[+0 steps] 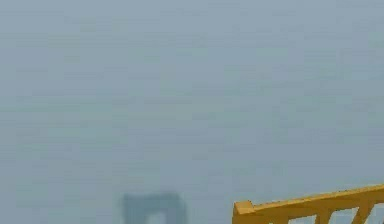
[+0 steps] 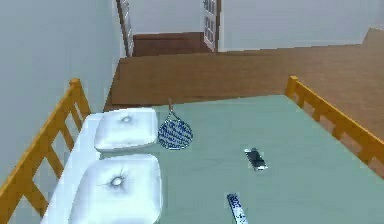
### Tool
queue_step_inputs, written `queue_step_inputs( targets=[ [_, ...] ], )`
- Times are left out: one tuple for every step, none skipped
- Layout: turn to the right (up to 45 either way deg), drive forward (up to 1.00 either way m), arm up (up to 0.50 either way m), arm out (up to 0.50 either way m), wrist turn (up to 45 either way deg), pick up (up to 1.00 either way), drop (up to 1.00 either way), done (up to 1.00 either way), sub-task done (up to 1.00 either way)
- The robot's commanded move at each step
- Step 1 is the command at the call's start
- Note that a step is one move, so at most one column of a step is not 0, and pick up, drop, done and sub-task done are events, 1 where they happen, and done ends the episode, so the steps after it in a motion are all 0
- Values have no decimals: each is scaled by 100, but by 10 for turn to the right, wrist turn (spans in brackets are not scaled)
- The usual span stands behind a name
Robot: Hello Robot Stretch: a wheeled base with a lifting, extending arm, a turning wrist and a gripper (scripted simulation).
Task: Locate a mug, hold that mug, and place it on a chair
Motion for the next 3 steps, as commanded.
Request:
queue_step_inputs(
  targets=[
    [-450,0,0,0,0,0,0,0,0],
    [-60,0,0,0,0,0,0,0,0],
    [0,30,0,0,0,0,0,0,0]
  ],
)
